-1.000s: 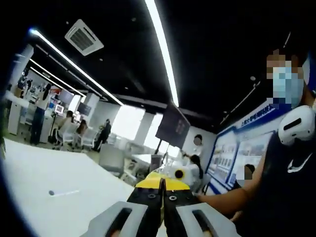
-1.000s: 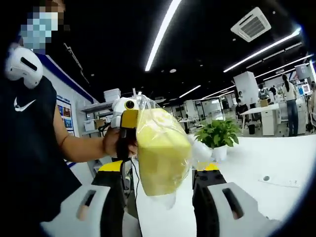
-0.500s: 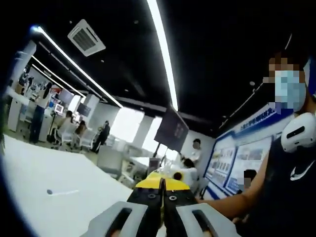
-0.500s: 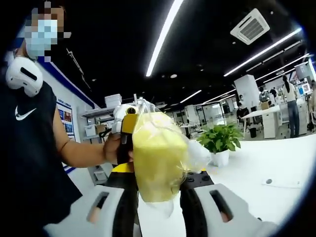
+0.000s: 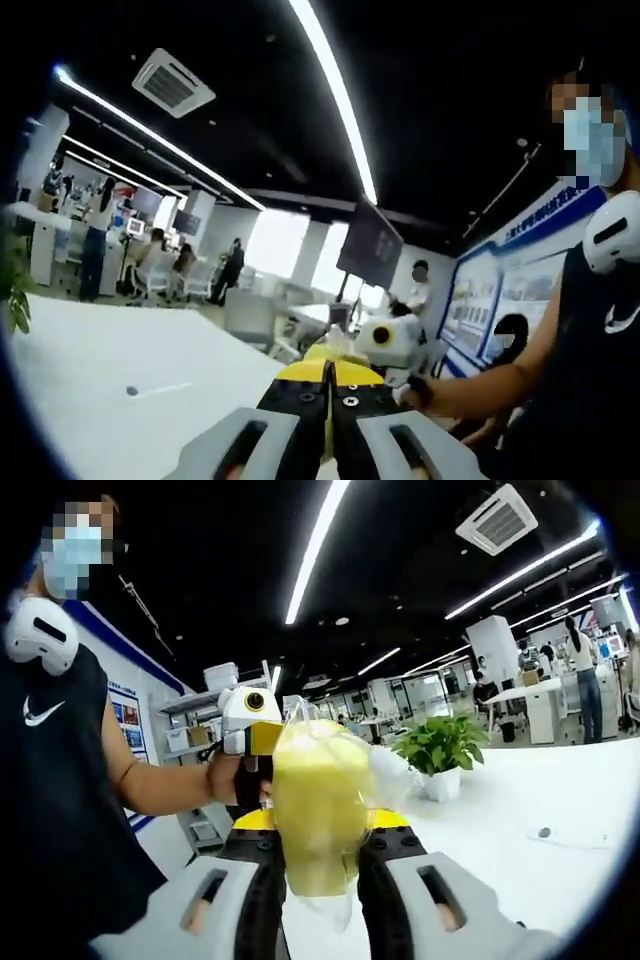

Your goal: Compare the silicone blocks by pressing each to a similar depth, holding the contact briefly, and releasing to observe deformation and rebound differences across the visible hardness samples.

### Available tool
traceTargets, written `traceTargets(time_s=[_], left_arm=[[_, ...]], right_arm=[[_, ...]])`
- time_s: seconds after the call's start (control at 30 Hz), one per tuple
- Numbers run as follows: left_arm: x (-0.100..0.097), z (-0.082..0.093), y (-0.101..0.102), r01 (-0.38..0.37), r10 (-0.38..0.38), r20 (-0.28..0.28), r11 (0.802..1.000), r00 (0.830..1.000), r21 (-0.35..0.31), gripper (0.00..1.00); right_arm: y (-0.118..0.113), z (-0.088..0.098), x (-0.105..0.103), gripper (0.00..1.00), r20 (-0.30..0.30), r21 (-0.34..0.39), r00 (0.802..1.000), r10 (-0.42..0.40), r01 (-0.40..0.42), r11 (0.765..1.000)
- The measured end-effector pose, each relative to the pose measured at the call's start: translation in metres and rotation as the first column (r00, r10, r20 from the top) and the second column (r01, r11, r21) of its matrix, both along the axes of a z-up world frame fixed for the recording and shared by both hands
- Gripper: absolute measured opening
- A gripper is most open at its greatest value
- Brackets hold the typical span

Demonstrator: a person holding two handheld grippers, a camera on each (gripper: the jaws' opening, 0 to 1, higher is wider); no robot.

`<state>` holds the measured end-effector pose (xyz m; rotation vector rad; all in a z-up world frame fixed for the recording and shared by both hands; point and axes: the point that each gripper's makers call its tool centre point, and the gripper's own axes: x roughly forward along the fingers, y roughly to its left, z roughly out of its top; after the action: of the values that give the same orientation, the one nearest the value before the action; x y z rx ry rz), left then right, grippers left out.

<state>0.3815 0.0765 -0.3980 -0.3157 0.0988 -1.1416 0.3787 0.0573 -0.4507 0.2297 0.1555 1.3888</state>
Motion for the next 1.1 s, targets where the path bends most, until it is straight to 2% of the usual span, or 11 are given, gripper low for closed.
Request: traceTargets(time_s=[0.13,0.2,0.27,0.37,0.63,0.87,1.1], left_arm=[[0.009,-0.001,0.005,-0.02,0.02,0.001,1.0,1.0,-0.007,0.0],[0.012,0.005,0.006,-0.034,0.034,-0.005,0.999,0.999,-0.038,0.0],[0.012,0.007,0.005,-0.035,0.035,-0.003,0.999,0.999,-0.041,0.0],[0.013,0.003,0.004,-0.041,0.041,0.004,0.999,0.999,-0.012,0.0],[0.006,0.001,0.005,-0.055,0.055,-0.009,0.998,0.998,0.012,0.0],[0.005,-0.001,0.003,-0.06,0.06,0.001,0.996,0.998,0.063,0.0],[-0.001,0.001,0.002,-0.022,0.024,-0.05,0.999,0.998,0.034,0.0]], right_arm=[[0.002,0.003,0.013,0.17,0.001,-0.031,1.0,0.025,-0.025,0.999],[0.003,0.008,0.015,0.15,0.004,-0.034,0.999,0.033,-0.033,0.999],[0.003,0.008,0.015,0.13,0.009,-0.036,0.999,0.039,-0.039,0.999],[0.003,0.003,0.015,0.1,0.004,-0.037,0.999,0.036,-0.036,0.999],[0.006,0.002,0.007,0.04,-0.008,-0.06,0.999,0.032,-0.033,0.998],[0.003,0.0,0.004,0.02,-0.022,-0.072,0.999,0.028,-0.029,0.997],[0.001,0.004,-0.004,0.01,-0.013,-0.081,0.999,0.044,-0.045,0.996]])
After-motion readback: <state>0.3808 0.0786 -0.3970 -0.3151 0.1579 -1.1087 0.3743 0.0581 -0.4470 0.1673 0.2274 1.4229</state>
